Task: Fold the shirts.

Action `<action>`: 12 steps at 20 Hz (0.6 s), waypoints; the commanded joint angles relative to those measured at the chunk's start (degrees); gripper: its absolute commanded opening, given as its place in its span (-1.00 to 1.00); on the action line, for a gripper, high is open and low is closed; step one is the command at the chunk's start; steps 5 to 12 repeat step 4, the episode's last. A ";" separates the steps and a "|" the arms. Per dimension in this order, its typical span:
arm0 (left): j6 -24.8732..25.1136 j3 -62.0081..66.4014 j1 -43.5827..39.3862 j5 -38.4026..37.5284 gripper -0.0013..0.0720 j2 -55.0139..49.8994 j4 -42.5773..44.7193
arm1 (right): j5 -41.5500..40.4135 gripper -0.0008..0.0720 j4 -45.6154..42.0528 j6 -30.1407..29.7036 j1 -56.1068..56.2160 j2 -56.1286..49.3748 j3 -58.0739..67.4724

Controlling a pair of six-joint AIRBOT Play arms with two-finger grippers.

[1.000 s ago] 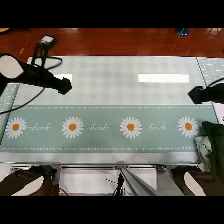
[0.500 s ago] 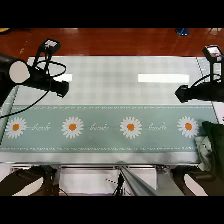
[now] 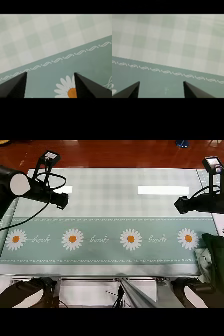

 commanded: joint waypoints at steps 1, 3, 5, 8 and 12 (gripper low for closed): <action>-0.02 0.04 -0.04 0.02 0.97 0.02 0.00 | 0.00 0.67 0.02 -0.02 0.04 -0.02 0.04; -0.02 0.04 -0.04 0.02 0.97 0.02 0.00 | 0.00 0.67 0.00 -0.02 0.02 -0.02 0.04; -0.02 0.04 -0.04 0.02 0.97 0.02 0.02 | 0.00 0.67 0.02 -0.02 0.02 0.00 0.04; -0.02 0.04 -0.04 0.02 0.97 0.02 0.02 | 0.00 0.67 0.02 -0.02 0.02 0.00 0.04; -0.02 0.04 -0.04 0.02 0.97 0.02 0.02 | 0.00 0.67 0.02 -0.02 0.02 0.00 0.04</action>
